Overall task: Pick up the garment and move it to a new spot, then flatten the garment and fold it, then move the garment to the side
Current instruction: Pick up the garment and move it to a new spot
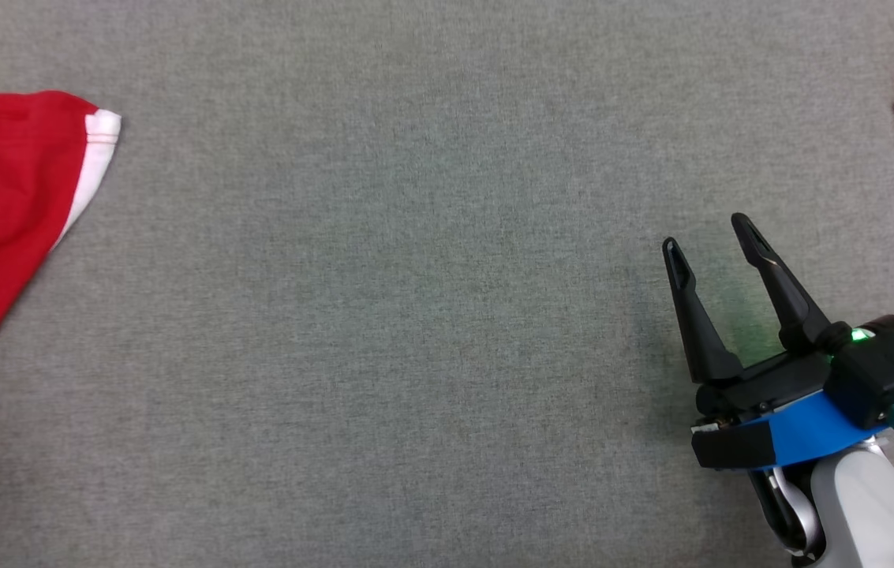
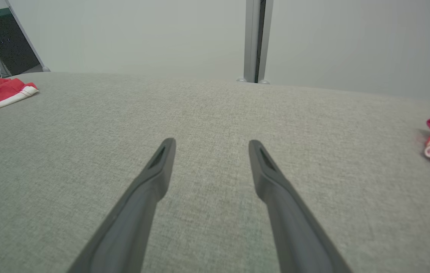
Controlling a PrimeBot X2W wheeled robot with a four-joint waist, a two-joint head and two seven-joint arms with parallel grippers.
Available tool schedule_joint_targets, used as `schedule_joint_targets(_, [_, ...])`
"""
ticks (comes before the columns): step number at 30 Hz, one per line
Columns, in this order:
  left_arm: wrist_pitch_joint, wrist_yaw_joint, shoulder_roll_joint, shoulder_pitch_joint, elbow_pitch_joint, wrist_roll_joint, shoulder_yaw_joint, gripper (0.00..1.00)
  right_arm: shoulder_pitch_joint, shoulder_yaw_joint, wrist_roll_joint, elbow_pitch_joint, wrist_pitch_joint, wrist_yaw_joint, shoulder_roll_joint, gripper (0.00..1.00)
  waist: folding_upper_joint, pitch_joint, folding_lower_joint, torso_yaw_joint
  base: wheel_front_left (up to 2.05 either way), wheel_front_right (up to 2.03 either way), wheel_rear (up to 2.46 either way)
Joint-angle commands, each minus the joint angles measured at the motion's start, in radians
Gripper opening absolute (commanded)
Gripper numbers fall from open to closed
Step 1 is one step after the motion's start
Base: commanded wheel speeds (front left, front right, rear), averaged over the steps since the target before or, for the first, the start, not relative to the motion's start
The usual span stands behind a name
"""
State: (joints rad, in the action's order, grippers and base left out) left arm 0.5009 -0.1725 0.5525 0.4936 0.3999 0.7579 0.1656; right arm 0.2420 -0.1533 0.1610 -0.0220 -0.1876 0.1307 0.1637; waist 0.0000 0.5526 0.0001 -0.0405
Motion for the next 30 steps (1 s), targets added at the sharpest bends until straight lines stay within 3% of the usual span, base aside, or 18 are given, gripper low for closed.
schedule_joint_targets(1, [0.022, -0.002, -0.023, -0.036, 0.008, 0.001, -0.019, 0.00, 0.003, 0.004, 0.003, 0.006, -0.009, 0.000, -0.004, 1.00, 0.0000, -0.018, -0.0001, -0.005, 0.00, 0.00, 0.00])
schedule_joint_targets(5, [-0.008, 0.018, 0.030, -0.026, -0.058, -0.040, -0.033, 0.00, -0.010, 0.011, 0.017, 0.036, -0.019, 0.000, -0.015, 1.00, 0.0000, -0.094, -0.0001, 0.013, 0.00, 0.00, 0.00])
schedule_joint_targets(16, [0.013, 0.102, 0.069, 0.094, -0.274, -0.139, -0.185, 0.00, -0.079, 0.025, 0.062, 0.109, -0.039, 0.000, -0.043, 1.00, 0.0000, -0.372, -0.0001, 0.079, 0.00, 0.00, 0.00])
schedule_joint_targets(22, [0.061, 0.151, 0.022, 0.195, -0.399, -0.139, -0.289, 0.00, -0.123, 0.041, 0.065, 0.115, -0.039, 0.000, -0.059, 1.00, 0.0000, -0.454, -0.0001, 0.082, 0.00, 0.00, 0.00])
schedule_joint_targets(30, [0.113, 0.210, -0.072, 0.255, -0.504, -0.137, -0.447, 0.00, -0.132, 0.034, 0.077, 0.102, -0.028, 0.000, -0.071, 1.00, 0.0000, -0.479, -0.0001, 0.023, 0.00, 0.00, 0.00])
